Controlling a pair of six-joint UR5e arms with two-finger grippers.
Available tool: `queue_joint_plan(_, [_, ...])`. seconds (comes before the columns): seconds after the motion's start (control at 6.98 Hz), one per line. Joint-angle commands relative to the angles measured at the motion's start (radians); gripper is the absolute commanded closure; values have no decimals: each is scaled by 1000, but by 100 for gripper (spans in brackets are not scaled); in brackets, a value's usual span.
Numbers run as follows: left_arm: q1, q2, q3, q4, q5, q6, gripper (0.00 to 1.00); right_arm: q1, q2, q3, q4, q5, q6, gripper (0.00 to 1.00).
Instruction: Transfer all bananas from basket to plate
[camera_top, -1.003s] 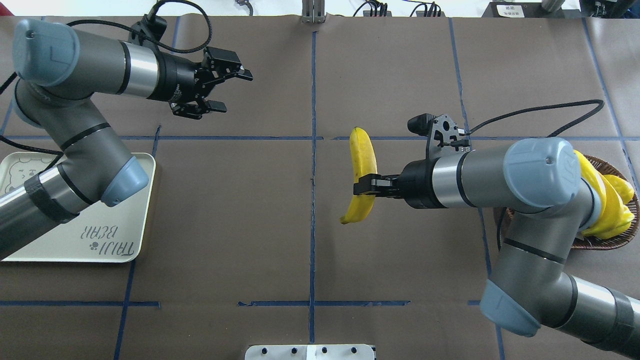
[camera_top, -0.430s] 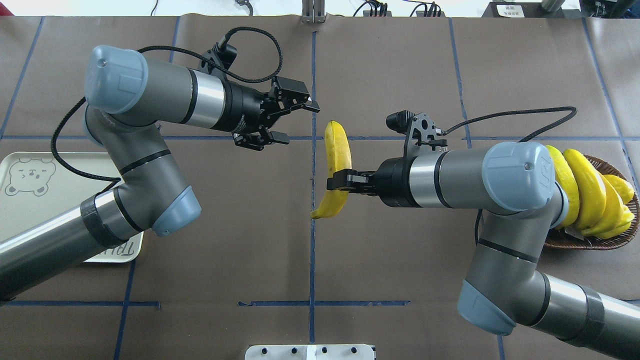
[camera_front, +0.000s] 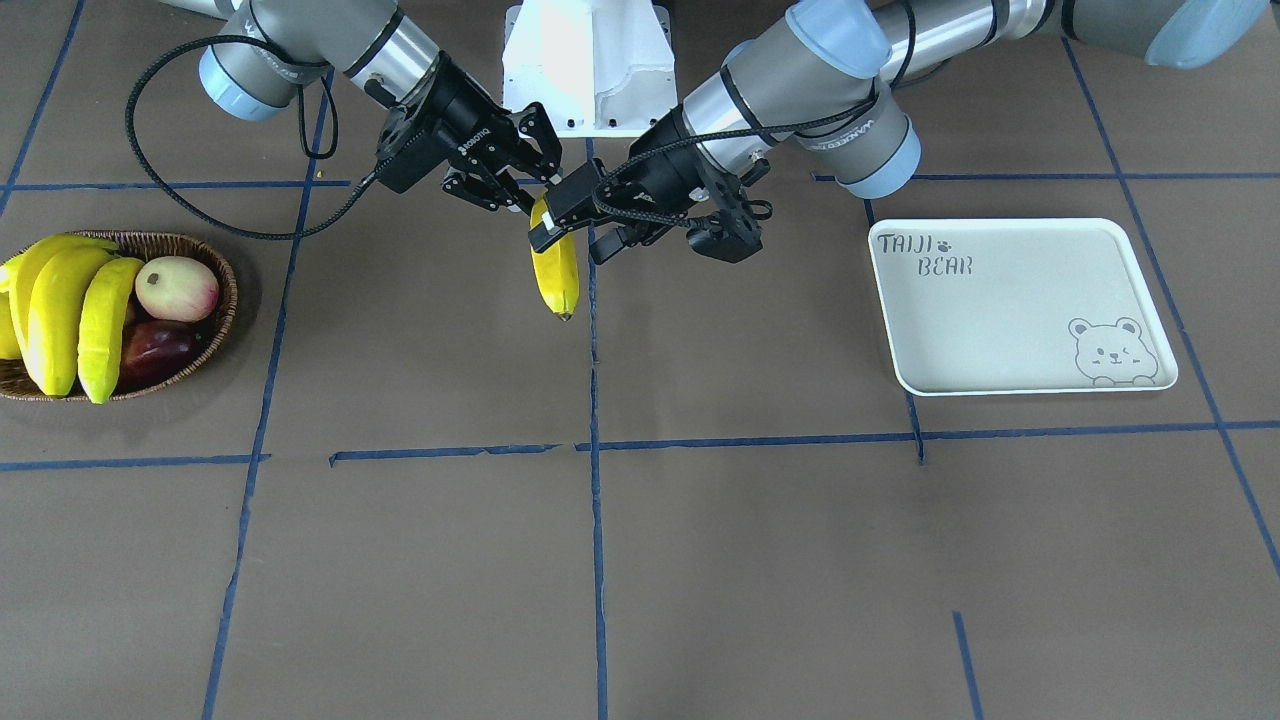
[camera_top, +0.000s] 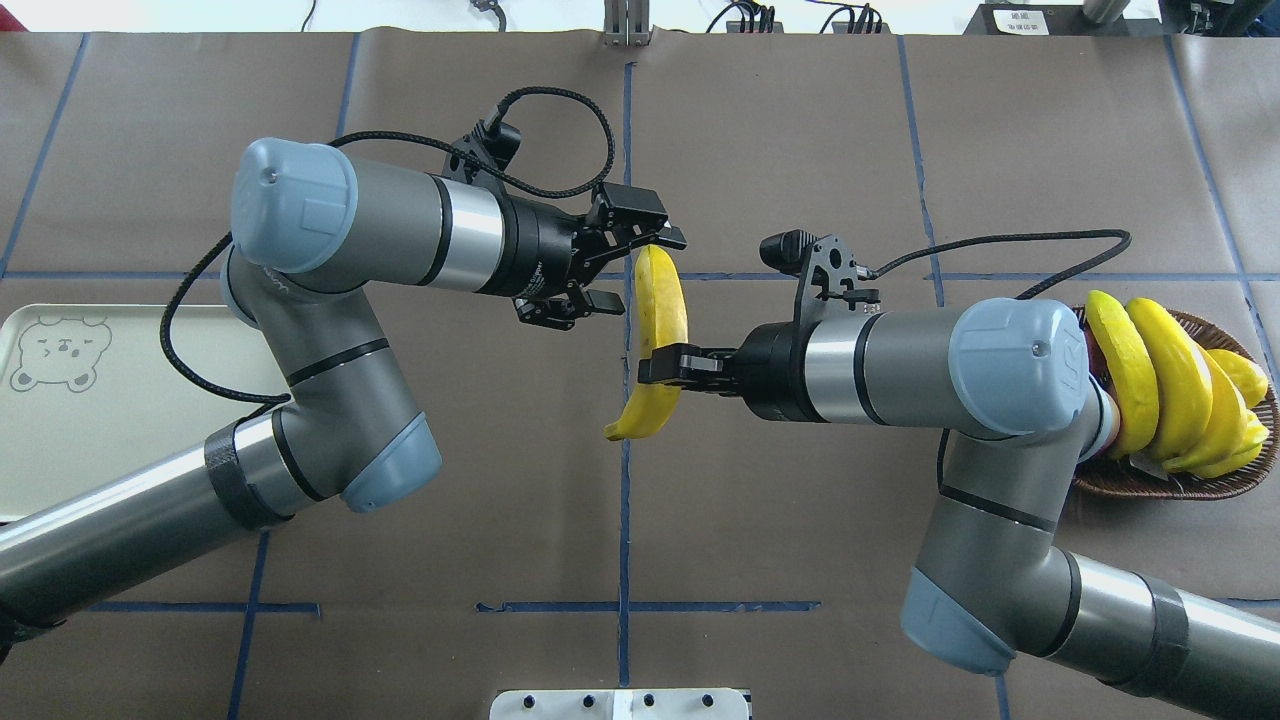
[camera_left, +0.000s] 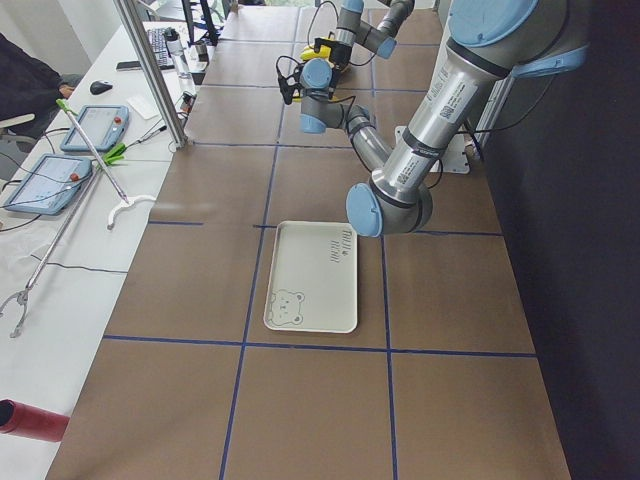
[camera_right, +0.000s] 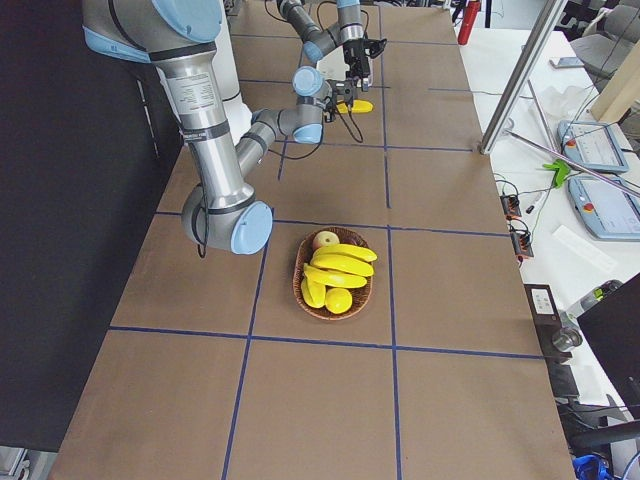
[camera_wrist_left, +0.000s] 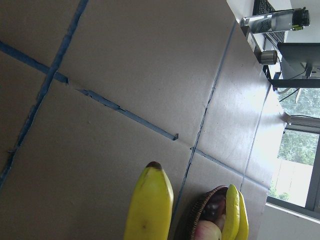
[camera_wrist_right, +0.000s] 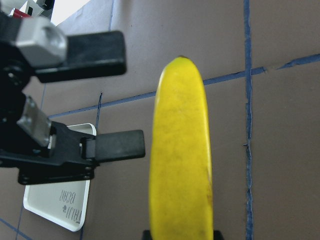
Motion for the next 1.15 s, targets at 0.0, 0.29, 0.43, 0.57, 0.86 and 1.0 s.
queue_joint_plan(0.0, [24,-4,10,1,8,0,1,-3,-1,2,31,-2,7,97])
queue_joint_plan(0.29, [35,-7,12,5,11,0,17,-6,-1,-1,32,-1,19,97])
queue_joint_plan(0.43, [36,-6,12,9,13,1,59,-7,-1,-1,32,-1,19,97])
queue_joint_plan(0.57, [36,-1,18,9,17,3,96,-9,-1,1,32,-1,21,97])
queue_joint_plan(0.86, [36,2,18,8,16,6,100,-7,1,5,33,1,21,47])
queue_joint_plan(1.0, [35,2,18,8,16,6,100,-7,1,7,33,1,23,1])
